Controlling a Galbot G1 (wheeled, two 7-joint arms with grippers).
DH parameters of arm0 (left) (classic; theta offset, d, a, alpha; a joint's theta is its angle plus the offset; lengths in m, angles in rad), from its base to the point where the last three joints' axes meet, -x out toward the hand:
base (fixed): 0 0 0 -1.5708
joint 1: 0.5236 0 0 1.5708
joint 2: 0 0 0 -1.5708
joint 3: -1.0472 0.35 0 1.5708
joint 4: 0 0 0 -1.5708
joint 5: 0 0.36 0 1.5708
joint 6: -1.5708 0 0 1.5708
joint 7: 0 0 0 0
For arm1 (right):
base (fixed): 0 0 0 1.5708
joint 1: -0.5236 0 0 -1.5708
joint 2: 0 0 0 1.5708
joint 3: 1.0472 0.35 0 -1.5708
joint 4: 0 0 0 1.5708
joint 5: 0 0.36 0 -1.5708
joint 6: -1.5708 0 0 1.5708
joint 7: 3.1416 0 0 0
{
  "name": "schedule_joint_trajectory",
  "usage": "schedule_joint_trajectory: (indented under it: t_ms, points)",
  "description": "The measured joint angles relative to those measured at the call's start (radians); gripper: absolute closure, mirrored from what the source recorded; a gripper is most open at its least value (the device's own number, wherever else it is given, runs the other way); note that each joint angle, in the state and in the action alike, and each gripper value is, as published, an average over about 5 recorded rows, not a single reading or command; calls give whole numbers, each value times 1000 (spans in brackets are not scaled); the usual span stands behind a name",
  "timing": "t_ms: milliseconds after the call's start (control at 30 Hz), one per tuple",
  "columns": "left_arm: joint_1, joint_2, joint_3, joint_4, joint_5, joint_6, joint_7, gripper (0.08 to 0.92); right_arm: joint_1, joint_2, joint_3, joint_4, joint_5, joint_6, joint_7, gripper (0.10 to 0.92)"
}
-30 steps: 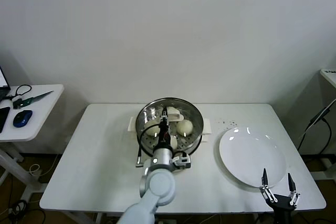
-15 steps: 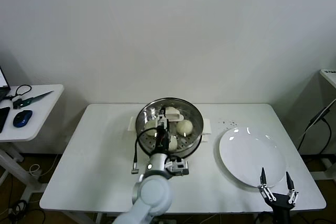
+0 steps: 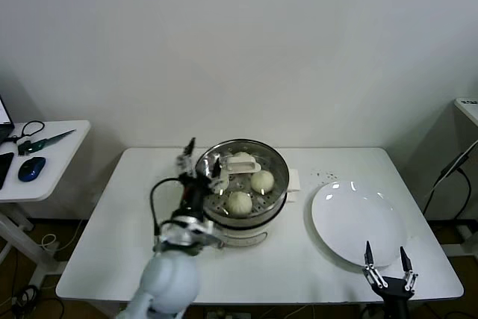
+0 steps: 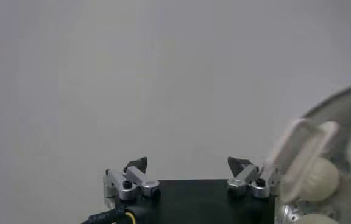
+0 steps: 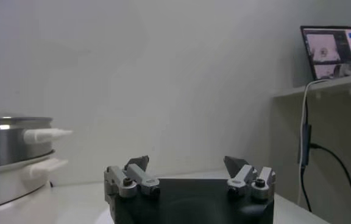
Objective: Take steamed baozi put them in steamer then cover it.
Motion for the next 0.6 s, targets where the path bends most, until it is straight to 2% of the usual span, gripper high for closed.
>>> schedule_joint_trajectory:
  t_ms: [300,600]
  points:
    - [205,58,-352,7,-581,-215,-71,177,10,-35,-16,6,13,-51,-3,203]
    - [360,59,-471,64,-887,-403,-80,177,19,-63,-21,7,25,-98,-13,203]
